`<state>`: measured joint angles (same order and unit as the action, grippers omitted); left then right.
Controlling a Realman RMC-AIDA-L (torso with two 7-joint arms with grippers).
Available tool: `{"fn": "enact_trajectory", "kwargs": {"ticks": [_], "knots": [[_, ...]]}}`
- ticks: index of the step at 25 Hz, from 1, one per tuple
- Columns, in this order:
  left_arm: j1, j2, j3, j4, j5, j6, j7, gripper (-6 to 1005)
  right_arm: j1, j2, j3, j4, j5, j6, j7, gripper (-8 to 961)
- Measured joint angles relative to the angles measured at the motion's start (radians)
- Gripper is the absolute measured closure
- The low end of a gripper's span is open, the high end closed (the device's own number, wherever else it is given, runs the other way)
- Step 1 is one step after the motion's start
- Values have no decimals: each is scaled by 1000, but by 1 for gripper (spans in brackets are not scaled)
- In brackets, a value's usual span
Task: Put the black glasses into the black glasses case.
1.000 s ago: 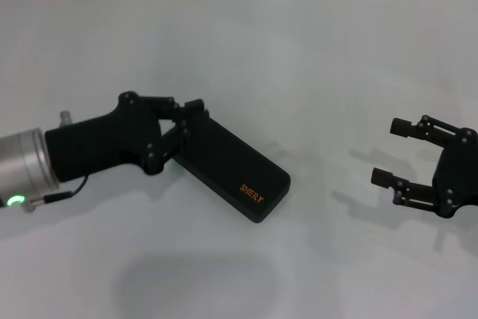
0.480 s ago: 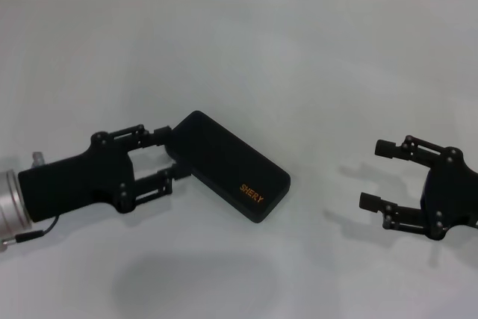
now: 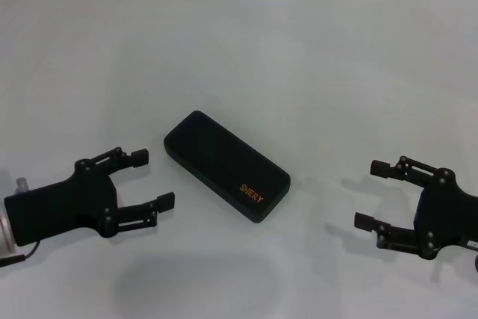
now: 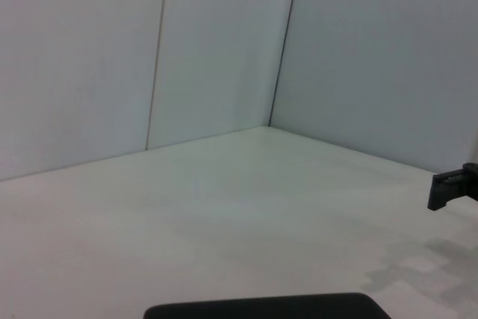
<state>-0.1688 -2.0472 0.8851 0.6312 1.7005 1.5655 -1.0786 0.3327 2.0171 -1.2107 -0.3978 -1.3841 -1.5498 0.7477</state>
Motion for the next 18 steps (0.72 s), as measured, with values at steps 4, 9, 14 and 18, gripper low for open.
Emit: {"fn": "enact_trajectory", "kwargs": {"ticks": [4, 9, 14, 18], "knots": [[5, -4, -1, -10, 15, -6, 12, 110, 5, 0, 4, 30, 13, 21, -20, 170], [8, -4, -2, -15, 16, -7, 15, 111, 5, 1, 5, 33, 14, 25, -21, 170], [0, -4, -5, -15, 9, -5, 16, 111, 6, 3, 5, 34, 16, 30, -21, 170], [-3, -4, -6, -22, 8, -5, 17, 111, 7, 3, 4, 34, 25, 33, -21, 170]]}}
